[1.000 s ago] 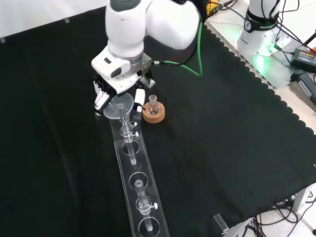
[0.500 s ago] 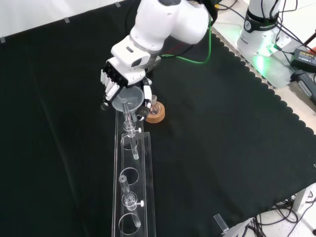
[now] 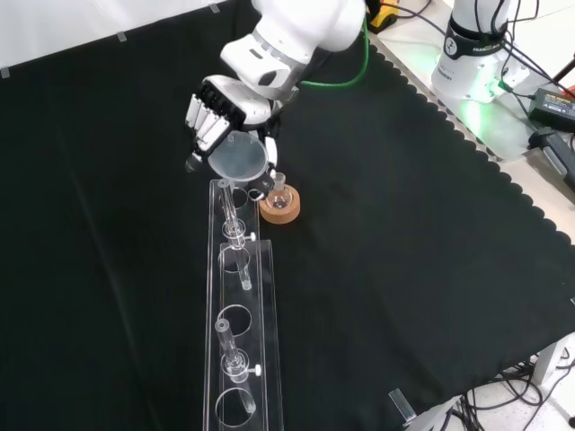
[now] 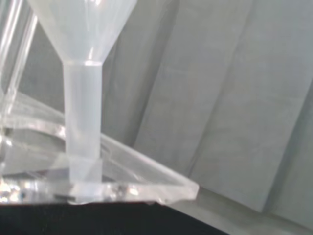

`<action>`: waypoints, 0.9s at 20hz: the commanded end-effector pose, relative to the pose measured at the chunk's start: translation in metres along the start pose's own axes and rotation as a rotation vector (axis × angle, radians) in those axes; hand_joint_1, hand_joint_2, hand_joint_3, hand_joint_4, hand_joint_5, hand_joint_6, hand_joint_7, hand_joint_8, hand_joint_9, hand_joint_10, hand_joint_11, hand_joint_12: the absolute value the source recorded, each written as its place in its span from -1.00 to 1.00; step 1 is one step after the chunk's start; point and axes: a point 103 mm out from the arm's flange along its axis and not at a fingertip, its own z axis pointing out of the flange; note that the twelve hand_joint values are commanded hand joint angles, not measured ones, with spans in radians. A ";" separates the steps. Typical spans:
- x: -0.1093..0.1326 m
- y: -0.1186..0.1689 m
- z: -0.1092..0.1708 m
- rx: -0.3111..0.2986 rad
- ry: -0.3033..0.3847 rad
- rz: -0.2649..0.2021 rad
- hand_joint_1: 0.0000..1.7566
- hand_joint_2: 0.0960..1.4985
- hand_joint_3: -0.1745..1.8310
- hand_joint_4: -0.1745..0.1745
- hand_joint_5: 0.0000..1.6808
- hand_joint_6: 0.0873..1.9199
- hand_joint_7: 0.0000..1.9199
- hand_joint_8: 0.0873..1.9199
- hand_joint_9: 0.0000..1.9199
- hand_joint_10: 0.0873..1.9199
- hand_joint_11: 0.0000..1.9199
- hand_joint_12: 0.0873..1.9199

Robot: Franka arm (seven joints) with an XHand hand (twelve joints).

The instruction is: Pick up the funnel from the transparent funnel stand.

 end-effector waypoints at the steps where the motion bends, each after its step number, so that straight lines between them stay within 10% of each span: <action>1: -0.028 0.024 -0.083 -0.184 -0.053 0.062 0.40 -0.34 -0.12 -1.00 0.81 -0.85 0.89 -0.09 1.00 -0.08 1.00 0.11; 11: -0.037 0.030 -0.199 -0.254 -0.039 0.202 0.41 -0.35 -0.11 -1.00 0.81 -0.86 0.89 -0.09 1.00 -0.07 1.00 0.11; 18: -0.081 -0.008 -0.236 -0.240 -0.021 0.132 0.41 -0.36 -0.10 -1.00 0.82 -0.87 0.90 -0.09 1.00 -0.06 1.00 0.12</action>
